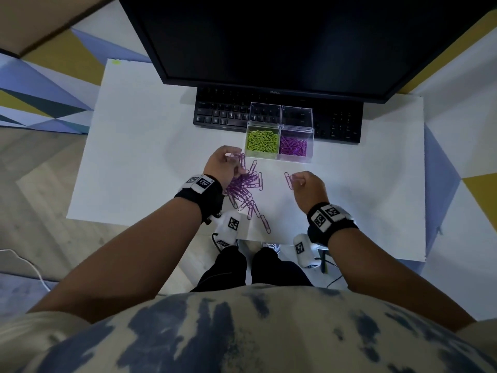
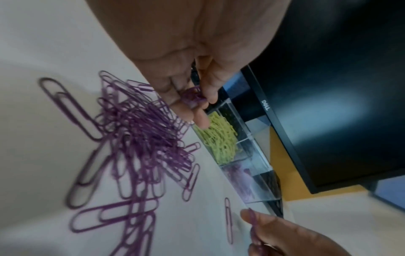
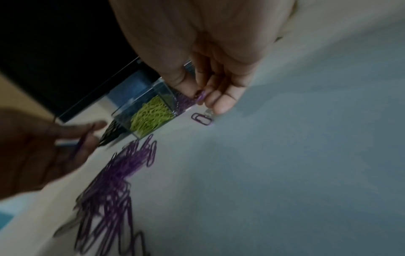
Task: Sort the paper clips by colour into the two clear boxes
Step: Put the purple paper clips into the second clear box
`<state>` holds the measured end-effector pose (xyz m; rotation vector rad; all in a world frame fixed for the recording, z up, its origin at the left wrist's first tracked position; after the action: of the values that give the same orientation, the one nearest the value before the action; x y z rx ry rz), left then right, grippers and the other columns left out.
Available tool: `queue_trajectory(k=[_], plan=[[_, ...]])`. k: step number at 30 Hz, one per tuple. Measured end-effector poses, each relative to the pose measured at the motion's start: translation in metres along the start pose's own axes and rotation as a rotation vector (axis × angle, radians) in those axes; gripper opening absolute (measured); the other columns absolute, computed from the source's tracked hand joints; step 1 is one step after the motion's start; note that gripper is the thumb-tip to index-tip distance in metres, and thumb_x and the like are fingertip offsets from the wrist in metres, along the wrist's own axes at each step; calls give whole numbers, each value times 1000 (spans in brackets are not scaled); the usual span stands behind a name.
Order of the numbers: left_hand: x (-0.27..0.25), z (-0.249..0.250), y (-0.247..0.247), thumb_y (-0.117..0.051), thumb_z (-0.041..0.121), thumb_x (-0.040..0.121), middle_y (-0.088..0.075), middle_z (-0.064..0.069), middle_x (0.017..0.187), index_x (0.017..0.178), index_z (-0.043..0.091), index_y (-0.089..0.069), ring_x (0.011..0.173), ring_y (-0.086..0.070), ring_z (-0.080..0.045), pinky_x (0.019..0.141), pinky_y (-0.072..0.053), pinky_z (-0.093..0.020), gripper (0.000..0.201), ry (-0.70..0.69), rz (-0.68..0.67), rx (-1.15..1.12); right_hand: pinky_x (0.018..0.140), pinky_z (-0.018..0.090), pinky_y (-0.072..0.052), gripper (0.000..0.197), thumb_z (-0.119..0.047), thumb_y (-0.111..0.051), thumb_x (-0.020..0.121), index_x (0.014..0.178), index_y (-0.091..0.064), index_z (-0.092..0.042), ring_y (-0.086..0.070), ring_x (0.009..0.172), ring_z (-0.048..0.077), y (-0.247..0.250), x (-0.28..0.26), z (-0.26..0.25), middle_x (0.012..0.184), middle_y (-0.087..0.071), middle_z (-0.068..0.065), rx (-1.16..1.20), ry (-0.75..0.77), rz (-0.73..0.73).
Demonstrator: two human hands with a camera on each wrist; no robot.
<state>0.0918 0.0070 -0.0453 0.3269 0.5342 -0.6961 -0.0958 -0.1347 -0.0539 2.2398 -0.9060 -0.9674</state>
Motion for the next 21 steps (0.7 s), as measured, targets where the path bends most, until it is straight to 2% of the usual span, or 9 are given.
queue_trajectory(k=[2, 4, 5, 8, 9, 11, 13, 16, 21], plan=[[3, -13, 7, -35, 1, 98, -56, -4, 71, 90, 15, -54, 62, -59, -18, 64, -51, -31, 25, 60, 33, 13, 64, 16, -28, 26, -15, -46, 95, 101, -64, 2, -53, 84, 19, 1, 8, 2, 103, -67, 17, -7, -42, 22], [5, -20, 14, -34, 5, 97, -57, -4, 75, 84, 17, -51, 64, -55, -20, 62, -45, -31, 24, 42, 92, 147, 67, 18, -31, 27, -16, -46, 95, 101, -63, 4, -58, 88, 27, -5, 15, 2, 104, -65, 21, -39, -72, 21], [5, -21, 16, -35, 9, 96, -60, -6, 80, 87, 16, -52, 68, -54, -21, 63, -43, -30, 20, 18, 110, 252, 68, 20, -34, 27, -17, -48, 93, 100, -63, 5, -59, 89, 31, -10, 17, 2, 104, -63, 22, -69, -77, 15], [1, -20, 12, -49, 21, 93, -59, -9, 93, 101, 10, -51, 75, -53, -20, 63, -40, -25, 13, -56, 90, 586, 72, 27, -43, 30, -25, -58, 87, 98, -61, 3, -55, 83, 29, -26, 15, -9, 106, -60, 20, -155, -43, -7], [0, -20, 9, -56, 24, 91, -58, -8, 97, 102, 10, -51, 79, -53, -20, 65, -43, -24, 19, -87, 68, 668, 78, 31, -47, 33, -26, -62, 86, 103, -60, 2, -55, 90, 29, -32, 13, -14, 108, -57, 19, -186, -22, -18], [-2, -20, 0, -65, 35, 85, -53, -8, 108, 107, 11, -50, 92, -53, -21, 83, -49, -32, 36, -149, 24, 833, 92, 36, -45, 35, -22, -64, 87, 112, -56, 1, -53, 105, 31, -42, 8, -25, 115, -53, 18, -263, 16, -38], [-4, -21, -9, -67, 42, 82, -49, -9, 118, 114, 10, -49, 105, -51, -25, 94, -47, -40, 49, -187, 1, 944, 92, 36, -44, 29, -13, -57, 90, 114, -55, 2, -51, 110, 32, -49, 5, -34, 117, -53, 19, -327, 58, -47], [-4, -19, -18, -65, 40, 84, -45, -13, 126, 121, 7, -46, 116, -47, -29, 98, -45, -41, 53, -214, -14, 1069, 90, 39, -45, 26, -5, -48, 90, 114, -54, 4, -50, 110, 34, -55, 1, -41, 116, -53, 21, -401, 120, -79], [-9, -15, -22, -53, 26, 92, -46, -14, 123, 119, 5, -49, 113, -48, -30, 93, -44, -40, 34, -269, -71, 1163, 82, 40, -45, 30, -6, -43, 90, 117, -51, 5, -48, 109, 35, -55, 0, -43, 118, -51, 22, -543, 234, -123]])
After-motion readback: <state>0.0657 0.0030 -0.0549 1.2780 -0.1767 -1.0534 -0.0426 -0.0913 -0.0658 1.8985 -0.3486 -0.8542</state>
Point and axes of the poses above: each hand's wrist, its own x-axis towards the middle knuckle, its own y-axis out of the back of the hand, z = x × y, the point moved 6 cm from there along x, towards the middle knuckle
